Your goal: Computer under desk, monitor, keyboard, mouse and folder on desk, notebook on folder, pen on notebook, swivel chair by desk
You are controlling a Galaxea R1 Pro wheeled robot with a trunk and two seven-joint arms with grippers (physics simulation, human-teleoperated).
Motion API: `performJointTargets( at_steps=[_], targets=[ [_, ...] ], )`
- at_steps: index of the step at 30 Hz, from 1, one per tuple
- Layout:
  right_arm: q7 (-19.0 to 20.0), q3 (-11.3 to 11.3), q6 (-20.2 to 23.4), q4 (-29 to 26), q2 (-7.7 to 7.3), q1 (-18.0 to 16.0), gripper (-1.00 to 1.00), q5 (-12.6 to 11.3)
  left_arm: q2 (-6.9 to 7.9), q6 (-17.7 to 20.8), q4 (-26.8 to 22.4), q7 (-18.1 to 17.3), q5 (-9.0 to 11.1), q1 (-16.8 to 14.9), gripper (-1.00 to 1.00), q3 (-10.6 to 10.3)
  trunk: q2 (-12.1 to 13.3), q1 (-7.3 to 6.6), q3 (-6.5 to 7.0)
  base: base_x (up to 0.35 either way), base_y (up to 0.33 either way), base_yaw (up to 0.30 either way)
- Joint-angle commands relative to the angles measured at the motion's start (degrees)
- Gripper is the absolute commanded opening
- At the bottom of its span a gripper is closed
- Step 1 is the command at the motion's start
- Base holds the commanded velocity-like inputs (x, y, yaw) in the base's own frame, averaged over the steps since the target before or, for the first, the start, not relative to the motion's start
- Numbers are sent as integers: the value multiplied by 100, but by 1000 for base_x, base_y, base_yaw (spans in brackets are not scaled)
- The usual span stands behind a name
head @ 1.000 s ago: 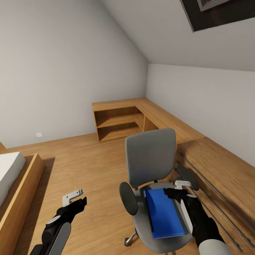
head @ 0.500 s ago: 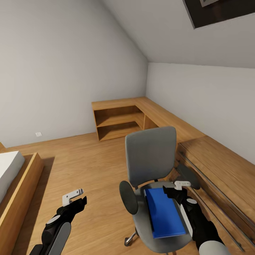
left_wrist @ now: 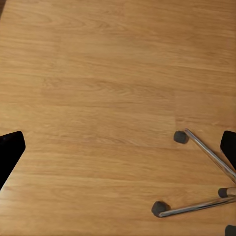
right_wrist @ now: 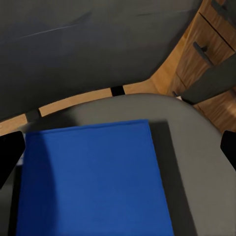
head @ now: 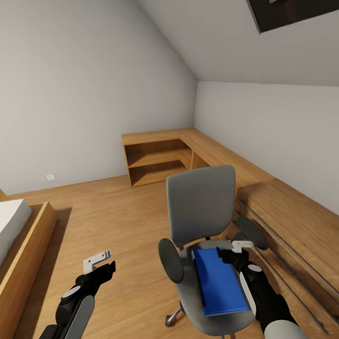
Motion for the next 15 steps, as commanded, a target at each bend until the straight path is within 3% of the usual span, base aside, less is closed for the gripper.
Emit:
performJointTargets(
  at_steps=[1, 7, 9, 15],
  targets=[
    [54, -35, 29, -17, 9, -3, 100, 63, 7, 7, -7, 59, 57, -4, 100, -14, -45, 23, -24, 0, 0, 0],
    [47, -41, 42, -40, 9, -3, 100, 64, 6, 7, -7, 59, 57, -5, 100, -14, -286, 155, -132, 0, 0, 0],
    [45, -64, 93, -271, 2, -3, 100, 48, 6, 7, -7, 59, 57, -4, 100, -14, -366, 198, -168, 0, 0, 0],
    [45, -197, 693, -708, 1, 5, 100, 4, 6, 7, -7, 59, 57, -4, 100, -14, -527, 286, -240, 0, 0, 0]
  ],
)
